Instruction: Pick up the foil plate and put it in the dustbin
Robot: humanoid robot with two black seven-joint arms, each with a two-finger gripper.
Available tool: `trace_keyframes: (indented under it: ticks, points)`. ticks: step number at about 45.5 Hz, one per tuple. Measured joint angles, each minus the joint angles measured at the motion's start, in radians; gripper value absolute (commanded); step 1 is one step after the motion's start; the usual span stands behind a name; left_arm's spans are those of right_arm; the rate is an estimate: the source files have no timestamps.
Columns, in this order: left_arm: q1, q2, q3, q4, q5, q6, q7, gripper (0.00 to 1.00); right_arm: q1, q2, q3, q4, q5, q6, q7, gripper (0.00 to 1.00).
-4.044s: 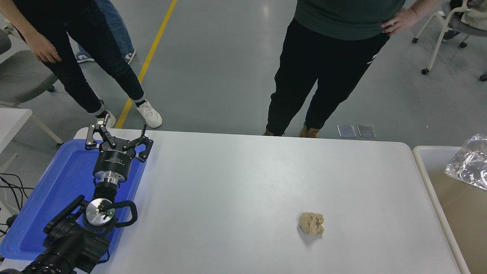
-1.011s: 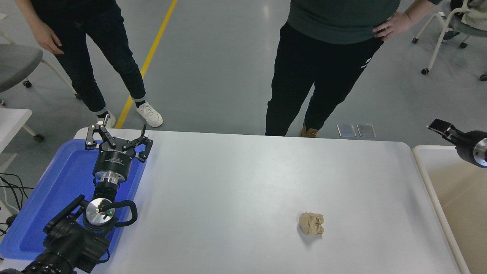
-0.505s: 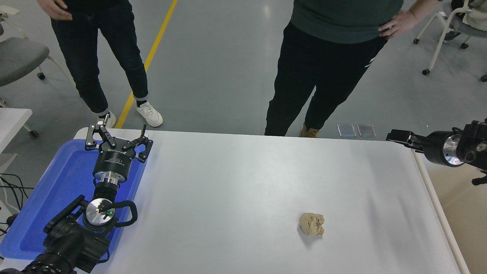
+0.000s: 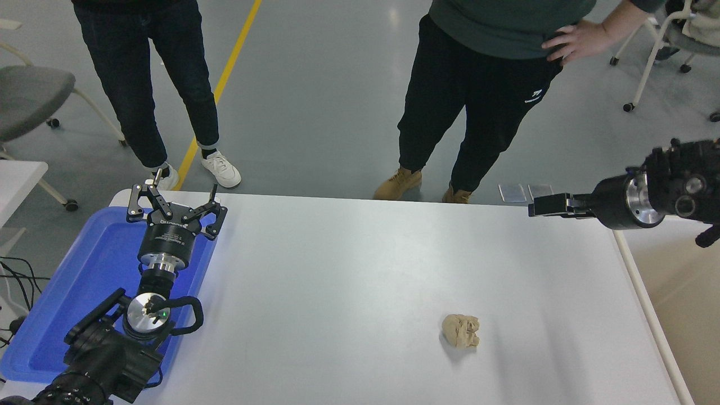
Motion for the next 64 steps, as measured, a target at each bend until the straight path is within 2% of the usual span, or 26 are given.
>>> trace_keyframes:
  ticks: [23,34,45,64]
  points:
    - [0.0,0.0,0.0,0.001,-0.001,0.002,0.0,1.0,0.307,0.221,-0.146,0.139,0.21,0.184,-0.014,1.0]
    - [0.0,0.0,0.0,0.001,-0.002,0.002,0.0,1.0,0.354,0.295,-0.152,0.147,0.364,0.231,-0.075,1.0]
    - [0.0,0.0,0.0,0.001,-0.001,0.002,0.0,1.0,0.389,0.321,-0.162,0.151,0.442,0.247,-0.13,1.0]
    - [0.0,0.0,0.0,0.002,-0.002,0.003,-0.001,1.0,0.421,0.409,-0.181,0.161,0.546,0.254,-0.167,1.0]
